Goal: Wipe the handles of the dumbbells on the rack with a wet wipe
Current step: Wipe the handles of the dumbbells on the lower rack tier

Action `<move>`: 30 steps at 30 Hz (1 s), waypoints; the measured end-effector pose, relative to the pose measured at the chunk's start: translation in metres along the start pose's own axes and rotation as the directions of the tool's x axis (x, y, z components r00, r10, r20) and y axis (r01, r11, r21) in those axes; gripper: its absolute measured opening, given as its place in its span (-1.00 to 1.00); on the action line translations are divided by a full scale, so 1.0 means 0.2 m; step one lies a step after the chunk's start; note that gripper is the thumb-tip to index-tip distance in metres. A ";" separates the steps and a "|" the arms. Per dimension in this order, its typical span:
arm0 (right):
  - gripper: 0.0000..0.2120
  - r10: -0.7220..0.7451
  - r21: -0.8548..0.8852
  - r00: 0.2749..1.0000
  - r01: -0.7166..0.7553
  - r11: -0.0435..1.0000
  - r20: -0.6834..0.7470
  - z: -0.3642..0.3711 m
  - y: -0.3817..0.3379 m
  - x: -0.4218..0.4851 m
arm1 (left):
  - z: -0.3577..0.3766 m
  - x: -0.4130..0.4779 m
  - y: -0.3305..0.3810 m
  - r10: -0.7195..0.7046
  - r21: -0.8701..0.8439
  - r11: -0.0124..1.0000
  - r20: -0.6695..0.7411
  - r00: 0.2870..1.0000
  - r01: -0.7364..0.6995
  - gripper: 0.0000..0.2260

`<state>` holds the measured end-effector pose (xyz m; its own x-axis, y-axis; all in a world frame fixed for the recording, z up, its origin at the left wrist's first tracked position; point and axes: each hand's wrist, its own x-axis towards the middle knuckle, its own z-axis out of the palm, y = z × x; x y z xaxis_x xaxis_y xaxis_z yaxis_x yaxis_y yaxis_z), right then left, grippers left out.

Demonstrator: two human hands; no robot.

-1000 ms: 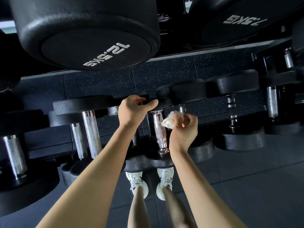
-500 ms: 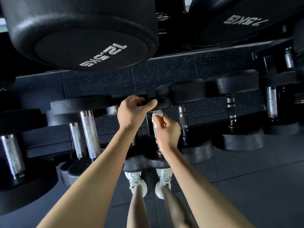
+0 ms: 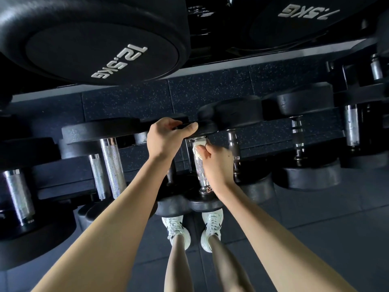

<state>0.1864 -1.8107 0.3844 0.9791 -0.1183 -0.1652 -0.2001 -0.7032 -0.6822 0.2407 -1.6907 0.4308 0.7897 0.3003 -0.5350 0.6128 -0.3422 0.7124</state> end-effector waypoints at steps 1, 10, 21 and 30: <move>-0.71 -0.020 -0.057 1.000 0.019 0.998 -0.017 0.00 -0.01 -0.01 | 0.00 0.00 0.01 -0.002 0.000 1.000 0.003 1.000 0.002 -0.63; -0.68 0.100 -0.237 0.949 -0.028 0.971 0.299 -0.14 0.06 -0.24 | 0.00 -0.01 0.01 -0.013 -0.012 1.000 0.014 1.000 0.013 -0.67; -0.77 0.394 0.237 0.776 -0.556 0.797 0.493 -0.16 0.16 -0.17 | -0.01 -0.01 0.01 -0.003 -0.023 1.000 0.044 0.999 0.005 -0.71; -0.82 0.389 0.475 0.808 -0.579 0.663 0.442 -0.12 0.01 0.10 | -0.02 0.03 -0.02 0.012 0.004 1.000 0.084 0.996 -0.013 -0.75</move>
<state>0.2060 -1.8315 0.3974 0.6975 -0.0594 -0.7141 -0.7166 -0.0648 -0.6945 0.2428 -1.6831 0.4267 0.7970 0.2205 -0.5623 0.6028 -0.3499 0.7171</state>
